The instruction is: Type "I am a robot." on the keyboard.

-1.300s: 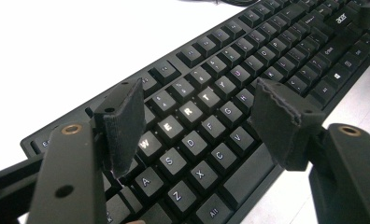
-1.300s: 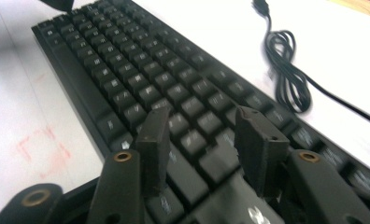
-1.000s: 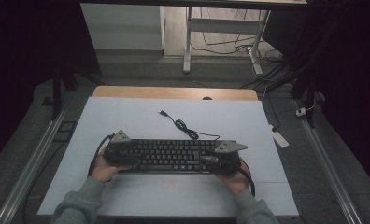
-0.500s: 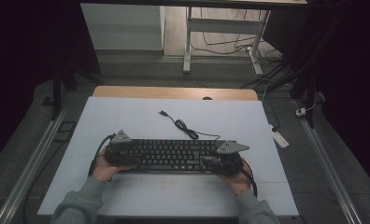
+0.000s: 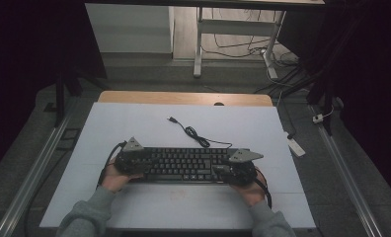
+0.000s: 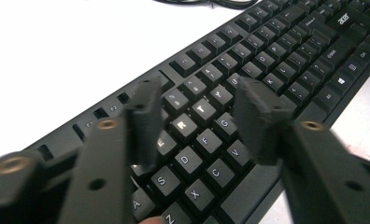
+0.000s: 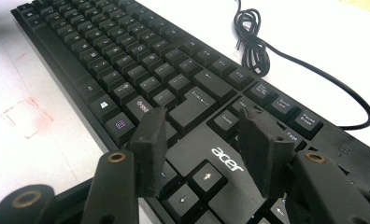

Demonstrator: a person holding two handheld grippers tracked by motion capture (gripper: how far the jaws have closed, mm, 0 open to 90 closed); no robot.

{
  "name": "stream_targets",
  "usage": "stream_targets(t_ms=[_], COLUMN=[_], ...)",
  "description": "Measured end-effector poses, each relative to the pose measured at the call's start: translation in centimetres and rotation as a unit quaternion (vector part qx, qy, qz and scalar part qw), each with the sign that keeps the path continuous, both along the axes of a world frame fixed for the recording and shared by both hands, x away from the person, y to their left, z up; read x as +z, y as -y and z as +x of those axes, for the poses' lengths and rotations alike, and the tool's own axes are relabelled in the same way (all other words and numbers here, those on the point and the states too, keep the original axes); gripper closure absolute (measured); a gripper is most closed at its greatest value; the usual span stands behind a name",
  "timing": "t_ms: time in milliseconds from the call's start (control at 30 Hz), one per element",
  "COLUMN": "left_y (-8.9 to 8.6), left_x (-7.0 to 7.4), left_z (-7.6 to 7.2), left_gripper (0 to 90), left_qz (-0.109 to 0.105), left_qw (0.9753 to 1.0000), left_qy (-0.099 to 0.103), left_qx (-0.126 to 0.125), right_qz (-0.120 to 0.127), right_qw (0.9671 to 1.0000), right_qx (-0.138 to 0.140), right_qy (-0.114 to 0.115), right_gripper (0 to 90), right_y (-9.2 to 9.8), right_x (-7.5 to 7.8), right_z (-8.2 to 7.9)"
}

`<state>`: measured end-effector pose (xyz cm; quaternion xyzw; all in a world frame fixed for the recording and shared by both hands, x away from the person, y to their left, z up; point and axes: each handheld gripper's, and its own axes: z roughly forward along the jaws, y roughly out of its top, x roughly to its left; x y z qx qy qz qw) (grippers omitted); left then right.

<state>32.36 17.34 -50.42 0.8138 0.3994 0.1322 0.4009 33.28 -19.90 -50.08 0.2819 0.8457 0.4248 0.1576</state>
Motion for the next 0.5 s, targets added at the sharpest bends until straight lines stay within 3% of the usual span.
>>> stream_targets(t_ms=[200,500], left_y=[0.2,1.0], left_x=[0.0,-0.8], left_z=[0.4,1.3], left_gripper=[87.4,89.0], left_qz=[-0.001,0.013], left_qw=[1.0000,0.9997], left_qy=[-0.005,-0.018], left_qx=[-0.006,-0.010], right_qz=[-0.002,-0.007], right_qw=[1.0000,1.0000], right_qx=[-0.001,-0.002], right_qy=[-0.001,-0.003], right_gripper=[52.4,52.6], right_y=[-0.1,-0.2], right_x=[-0.1,-0.2], right_z=[0.0,0.1])
